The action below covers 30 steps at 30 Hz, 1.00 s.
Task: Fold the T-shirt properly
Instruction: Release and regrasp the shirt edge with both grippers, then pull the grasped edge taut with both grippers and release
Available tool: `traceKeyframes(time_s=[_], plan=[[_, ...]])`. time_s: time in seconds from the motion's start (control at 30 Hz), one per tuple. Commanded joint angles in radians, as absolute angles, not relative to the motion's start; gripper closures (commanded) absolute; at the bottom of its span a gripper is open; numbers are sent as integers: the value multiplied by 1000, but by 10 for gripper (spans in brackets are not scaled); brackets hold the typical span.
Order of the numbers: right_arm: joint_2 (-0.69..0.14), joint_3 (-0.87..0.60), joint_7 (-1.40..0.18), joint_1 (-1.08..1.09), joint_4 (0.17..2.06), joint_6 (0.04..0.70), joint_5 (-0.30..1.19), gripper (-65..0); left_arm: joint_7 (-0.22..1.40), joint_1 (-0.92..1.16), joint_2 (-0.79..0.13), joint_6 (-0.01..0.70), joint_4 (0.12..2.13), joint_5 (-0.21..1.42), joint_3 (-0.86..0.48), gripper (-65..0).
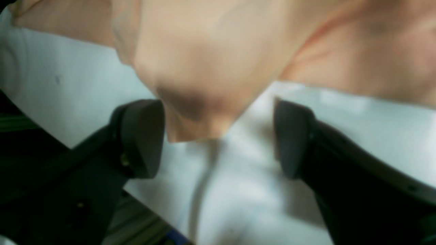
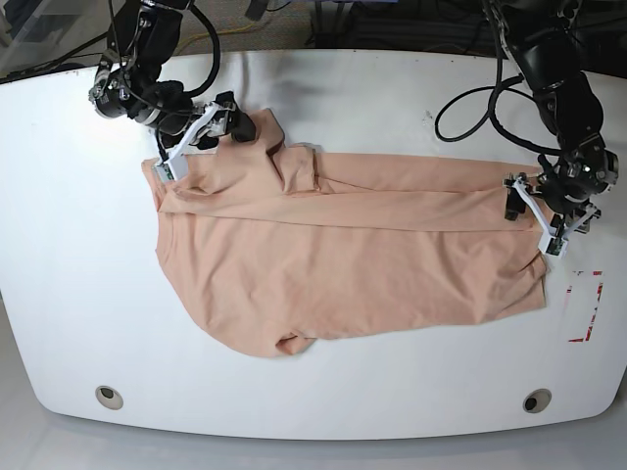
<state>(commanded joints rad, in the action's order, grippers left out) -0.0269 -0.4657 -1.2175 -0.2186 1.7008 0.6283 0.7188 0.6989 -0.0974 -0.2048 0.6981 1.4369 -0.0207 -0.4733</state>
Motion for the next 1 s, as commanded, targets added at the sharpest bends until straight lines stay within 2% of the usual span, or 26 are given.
traceKeyframes(time_s=[0.07,0.13,0.17,0.27,0.3,0.47,0.6,0.7,0.83,1.0], plan=[[-27,-464,-1210,-219,1699,630,719,-417,670,-82,-199,698,1437,-21,-472,-476],[-27,-463,-1210,-219,1702,631,719,-317,648,-70,-199,698,1420,-21,-470,-476],[-27,-463,-1210,-219,1702,631,720,-230,636,-67,-199,680,1399,-21,-470,-476],[-27,-461,-1210,-219,1718,633,720,-33,607,-67,-206,644,1337,-21,-470,-476],[-27,-461,-1210,-219,1736,633,720,0,599,-67,-206,644,1319,-21,-470,-476],[-36,-461,-1242,-223,1867,633,720,-10,568,-64,-226,641,1277,-21,-470,-476],[-84,-460,-1245,-196,1891,633,720,-14,567,-64,-234,641,1254,-21,-470,-476],[-120,-460,-1245,-143,1863,634,720,-14,567,-64,-236,641,1245,-21,-470,-476],[-160,-427,-1245,-62,1791,682,720,-14,567,-50,-245,642,1247,-21,-472,-476],[-206,-380,-1245,35,1669,688,716,-14,567,-44,-246,642,1247,-21,-470,-476]])
